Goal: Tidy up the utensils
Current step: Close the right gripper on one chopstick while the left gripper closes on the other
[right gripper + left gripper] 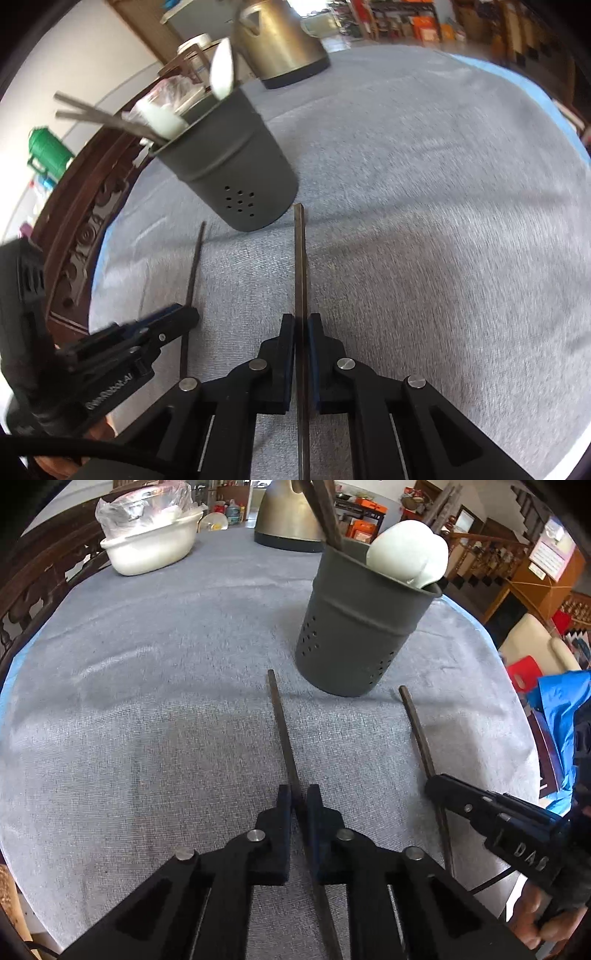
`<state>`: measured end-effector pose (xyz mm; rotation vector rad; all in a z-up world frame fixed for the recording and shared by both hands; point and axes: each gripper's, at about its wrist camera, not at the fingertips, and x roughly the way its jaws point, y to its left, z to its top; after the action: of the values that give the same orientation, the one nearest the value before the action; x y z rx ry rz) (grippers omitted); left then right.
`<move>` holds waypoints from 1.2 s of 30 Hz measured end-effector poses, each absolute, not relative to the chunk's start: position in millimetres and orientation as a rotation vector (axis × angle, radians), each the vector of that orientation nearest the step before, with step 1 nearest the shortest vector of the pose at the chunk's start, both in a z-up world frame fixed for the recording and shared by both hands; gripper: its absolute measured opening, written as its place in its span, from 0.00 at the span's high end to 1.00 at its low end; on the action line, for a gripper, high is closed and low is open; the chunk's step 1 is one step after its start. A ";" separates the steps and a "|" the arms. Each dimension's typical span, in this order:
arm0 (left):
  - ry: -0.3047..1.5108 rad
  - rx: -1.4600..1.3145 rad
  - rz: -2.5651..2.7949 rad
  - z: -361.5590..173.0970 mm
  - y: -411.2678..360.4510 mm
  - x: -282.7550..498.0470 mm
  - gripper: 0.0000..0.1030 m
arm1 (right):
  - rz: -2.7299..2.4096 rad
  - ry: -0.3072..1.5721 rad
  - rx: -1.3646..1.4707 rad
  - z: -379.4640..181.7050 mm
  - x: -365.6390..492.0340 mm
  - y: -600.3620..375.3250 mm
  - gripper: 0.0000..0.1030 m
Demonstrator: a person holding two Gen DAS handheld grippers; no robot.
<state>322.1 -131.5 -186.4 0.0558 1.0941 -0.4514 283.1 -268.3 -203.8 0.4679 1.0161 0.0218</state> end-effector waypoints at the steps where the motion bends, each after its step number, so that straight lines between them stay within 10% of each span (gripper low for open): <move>1: 1.082 0.066 -0.461 -189.6 -130.7 321.5 0.91 | 0.017 1.017 0.501 -204.7 281.2 -270.7 0.92; 12: 1.094 0.182 -0.618 -186.9 -108.5 304.6 0.90 | 0.017 1.090 0.654 -209.6 268.7 -283.5 0.86; 16: 1.123 0.130 -0.580 -178.6 -97.2 324.1 0.61 | 0.003 1.087 0.580 -198.1 281.1 -278.8 0.79; 20: 1.115 0.080 -0.565 -169.6 -94.4 344.8 0.58 | 0.000 1.102 0.563 -194.2 299.1 -284.6 0.45; 22: 1.117 0.086 -0.564 -167.6 -99.5 352.9 0.58 | -0.013 1.083 0.568 -191.5 304.1 -288.9 0.45; 36: 1.175 0.142 -0.562 -181.4 -133.6 385.9 0.93 | -0.072 1.167 0.400 -198.7 344.0 -281.2 0.93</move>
<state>385.9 -133.6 -181.4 0.1417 1.1751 -0.5616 344.0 -281.2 -198.7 0.4005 1.1666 -0.0715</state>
